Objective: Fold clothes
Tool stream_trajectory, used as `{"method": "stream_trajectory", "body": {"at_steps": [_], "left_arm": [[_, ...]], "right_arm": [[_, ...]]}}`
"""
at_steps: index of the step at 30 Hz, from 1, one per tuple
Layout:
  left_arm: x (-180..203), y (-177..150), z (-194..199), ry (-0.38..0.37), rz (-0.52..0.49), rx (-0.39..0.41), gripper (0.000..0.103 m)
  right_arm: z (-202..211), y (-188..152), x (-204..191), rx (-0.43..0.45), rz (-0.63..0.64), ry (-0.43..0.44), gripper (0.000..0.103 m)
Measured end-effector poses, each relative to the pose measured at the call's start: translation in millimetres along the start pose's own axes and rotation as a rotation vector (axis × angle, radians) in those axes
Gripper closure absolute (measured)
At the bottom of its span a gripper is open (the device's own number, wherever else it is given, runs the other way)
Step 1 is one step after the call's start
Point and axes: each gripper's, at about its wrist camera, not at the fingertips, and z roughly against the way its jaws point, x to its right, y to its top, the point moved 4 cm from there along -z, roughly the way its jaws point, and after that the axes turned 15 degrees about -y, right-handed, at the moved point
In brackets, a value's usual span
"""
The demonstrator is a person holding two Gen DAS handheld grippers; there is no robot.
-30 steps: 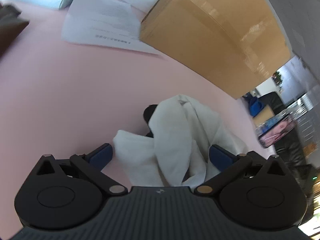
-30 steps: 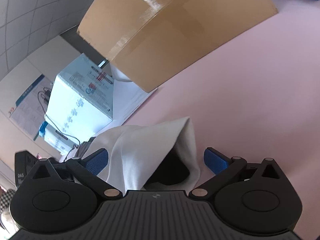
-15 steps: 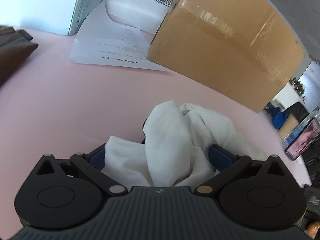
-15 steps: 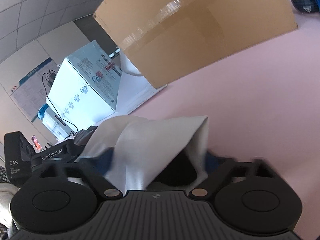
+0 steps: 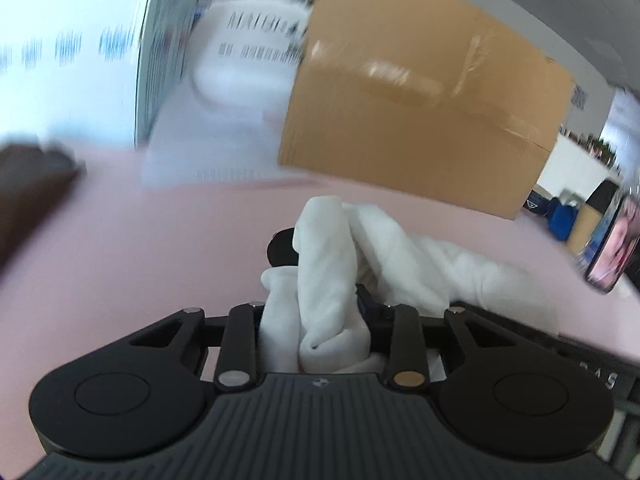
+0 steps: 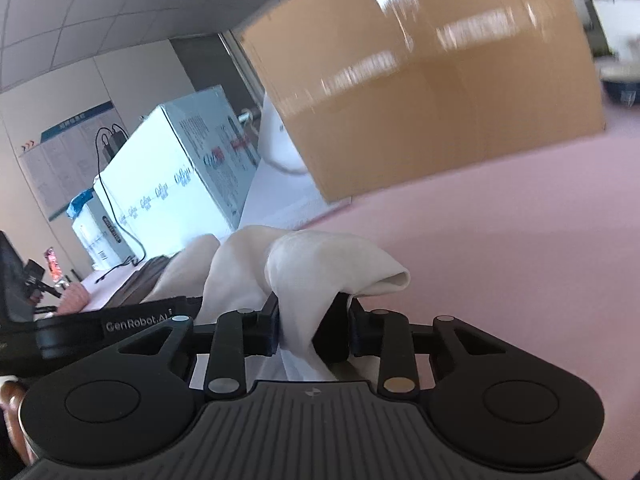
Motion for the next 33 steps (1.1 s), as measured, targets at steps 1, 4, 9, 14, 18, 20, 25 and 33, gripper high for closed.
{"method": "stream_trajectory", "body": {"at_steps": [1,4,9,14,18,20,25,33], "left_arm": [[11,1,4,0.018,-0.046,0.025,0.076],[49,6,15,0.052,-0.177,0.102,0.076],[121,15,25,-0.064,-0.309,0.151,0.076],[220,10,-17,-0.272,-0.352,0.03,0.076],[319,-10,-52,-0.417,-0.445,-0.052,0.076],[370,-24,-68,-0.495,-0.468,-0.113,0.076],[462,-60,-103,-0.626,-0.462,-0.285,0.076],[483,-93,-154,-0.572,-0.463,-0.301,0.026]], "right_arm": [[8,2,-1,0.037,0.012,-0.008,0.075],[46,8,7,0.158,0.004,-0.05,0.075],[111,11,59,0.274,-0.121,-0.123,0.075],[179,4,145,0.315,-0.311,-0.323,0.075],[244,-14,223,0.378,-0.476,-0.515,0.075],[274,-27,254,0.419,-0.522,-0.625,0.075],[320,-57,312,0.431,-0.592,-0.848,0.075],[321,-88,357,0.413,-0.668,-0.866,0.066]]}}
